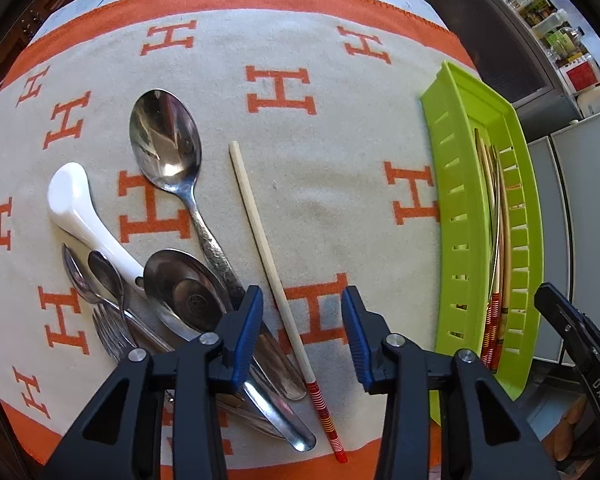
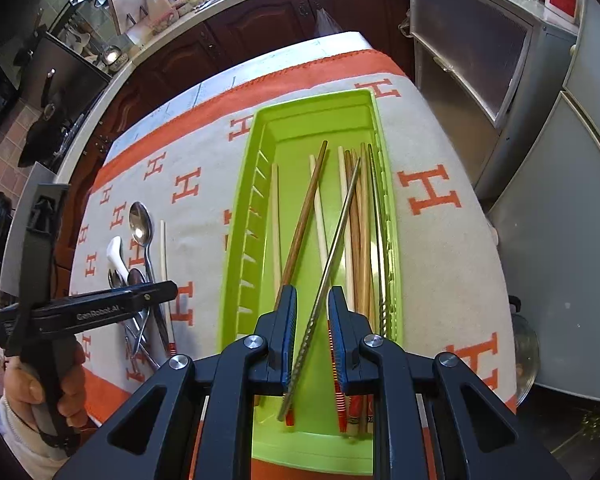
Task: Organize utensils
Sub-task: 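Carry the wooden chopstick into the green tray and release it, then grasp the last plain chopstick with the left gripper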
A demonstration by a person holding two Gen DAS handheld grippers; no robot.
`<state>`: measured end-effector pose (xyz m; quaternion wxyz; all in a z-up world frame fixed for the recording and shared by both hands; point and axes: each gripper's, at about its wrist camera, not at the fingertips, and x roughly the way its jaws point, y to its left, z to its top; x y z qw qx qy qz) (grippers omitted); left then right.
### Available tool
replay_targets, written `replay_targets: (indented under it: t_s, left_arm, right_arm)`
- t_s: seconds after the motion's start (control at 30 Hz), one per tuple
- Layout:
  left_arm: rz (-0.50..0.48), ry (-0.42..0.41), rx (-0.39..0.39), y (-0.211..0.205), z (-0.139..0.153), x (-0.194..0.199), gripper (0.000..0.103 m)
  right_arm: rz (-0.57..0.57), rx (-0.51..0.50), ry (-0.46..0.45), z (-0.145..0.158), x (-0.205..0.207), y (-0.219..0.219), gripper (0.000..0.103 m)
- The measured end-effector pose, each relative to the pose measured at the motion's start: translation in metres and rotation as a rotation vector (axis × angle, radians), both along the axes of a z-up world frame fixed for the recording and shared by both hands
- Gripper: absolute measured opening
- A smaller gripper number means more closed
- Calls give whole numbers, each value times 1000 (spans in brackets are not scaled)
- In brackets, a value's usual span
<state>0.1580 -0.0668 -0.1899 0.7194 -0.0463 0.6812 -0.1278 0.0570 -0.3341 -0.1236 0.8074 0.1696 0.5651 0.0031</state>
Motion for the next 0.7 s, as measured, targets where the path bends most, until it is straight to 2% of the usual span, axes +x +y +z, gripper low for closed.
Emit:
replay_targets:
  t_s: [0.07, 0.33, 0.6, 0.63, 0.67, 0.7]
  left_arm:
    - [1, 22, -8, -5, -8, 1, 35]
    - [-15, 3, 26, -21, -16, -5, 35]
    - [-47, -5, 57, -39, -10, -39, 34]
    - [-54, -10, 68, -41, -10, -43, 31]
    - [-58, -18, 84, -42, -10, -48, 19]
    - [-65, -30, 108, -44, -10, -52, 13]
  right_arm:
    - [-6, 11, -4, 0, -1, -3, 16]
    - [-13, 36, 2, -5, -5, -6, 16]
    - [-8, 55, 9, -11, -8, -4, 16]
    - [-7, 56, 9, -11, -8, -4, 16]
    - [-6, 58, 10, -12, -8, -3, 16]
    - [-6, 60, 10, -12, -8, -3, 16]
